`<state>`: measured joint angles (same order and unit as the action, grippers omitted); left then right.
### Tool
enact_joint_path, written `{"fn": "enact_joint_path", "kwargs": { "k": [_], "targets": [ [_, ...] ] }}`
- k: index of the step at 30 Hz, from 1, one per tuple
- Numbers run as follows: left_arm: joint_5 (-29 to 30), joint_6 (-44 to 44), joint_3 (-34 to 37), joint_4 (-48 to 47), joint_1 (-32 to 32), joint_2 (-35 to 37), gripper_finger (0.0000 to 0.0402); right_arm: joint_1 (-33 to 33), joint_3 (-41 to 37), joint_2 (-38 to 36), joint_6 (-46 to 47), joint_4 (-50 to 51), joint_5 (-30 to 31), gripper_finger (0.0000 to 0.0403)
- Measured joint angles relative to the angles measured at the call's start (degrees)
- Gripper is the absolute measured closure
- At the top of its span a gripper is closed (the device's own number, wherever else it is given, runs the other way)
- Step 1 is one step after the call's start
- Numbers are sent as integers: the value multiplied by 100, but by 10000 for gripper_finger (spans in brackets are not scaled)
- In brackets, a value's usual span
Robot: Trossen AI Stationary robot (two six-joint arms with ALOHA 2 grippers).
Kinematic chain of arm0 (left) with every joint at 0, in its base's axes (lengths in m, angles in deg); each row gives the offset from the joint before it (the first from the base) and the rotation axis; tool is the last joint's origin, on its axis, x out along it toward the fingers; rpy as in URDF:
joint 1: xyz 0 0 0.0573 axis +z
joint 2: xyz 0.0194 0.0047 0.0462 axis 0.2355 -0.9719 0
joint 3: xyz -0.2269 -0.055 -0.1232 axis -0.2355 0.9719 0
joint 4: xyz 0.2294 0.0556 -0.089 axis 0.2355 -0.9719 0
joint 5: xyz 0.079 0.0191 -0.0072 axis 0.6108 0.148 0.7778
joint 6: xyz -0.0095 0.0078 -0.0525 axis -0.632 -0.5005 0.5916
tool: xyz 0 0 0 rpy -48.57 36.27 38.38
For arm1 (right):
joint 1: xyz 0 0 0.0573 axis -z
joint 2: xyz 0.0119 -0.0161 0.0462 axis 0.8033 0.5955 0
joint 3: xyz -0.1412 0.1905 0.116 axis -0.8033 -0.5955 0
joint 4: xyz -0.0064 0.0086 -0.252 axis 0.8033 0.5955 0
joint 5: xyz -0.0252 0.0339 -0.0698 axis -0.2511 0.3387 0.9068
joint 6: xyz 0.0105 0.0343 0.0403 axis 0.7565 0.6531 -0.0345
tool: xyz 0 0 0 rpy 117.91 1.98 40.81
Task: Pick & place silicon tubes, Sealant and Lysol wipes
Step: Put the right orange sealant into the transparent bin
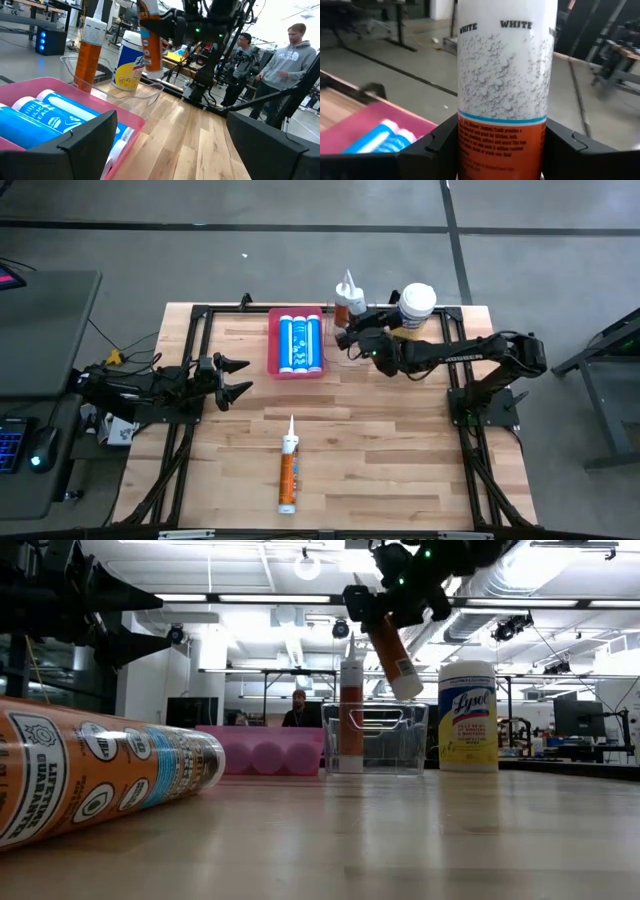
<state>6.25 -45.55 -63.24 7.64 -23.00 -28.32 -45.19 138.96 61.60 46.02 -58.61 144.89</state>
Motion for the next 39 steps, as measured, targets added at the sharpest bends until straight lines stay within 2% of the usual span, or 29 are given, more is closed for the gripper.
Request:
{"fn": "enact_joint_path", "kwargs": {
  "k": [5, 13, 24, 31, 39],
  "targets": [
    [0, -1, -1, 0, 0, 0, 32, 204, -664, -3, -465, -1152, -353, 205],
    [0, -1, -1, 0, 0, -2, 32, 466, -1398, -25, -1046, -2971, -1254, 205],
    [-1, 1, 1, -1, 0, -1, 32, 956, -2256, -31, -1223, -4583, -2093, 205],
    [0, 1, 1, 0, 1, -1, 32, 1261, -2549, -12, -1236, -5190, -2730, 205],
    [0, -1, 1, 0, 1, -2, 32, 1476, -2717, 588, -1232, -6442, -3169, 205]
  ]
}}
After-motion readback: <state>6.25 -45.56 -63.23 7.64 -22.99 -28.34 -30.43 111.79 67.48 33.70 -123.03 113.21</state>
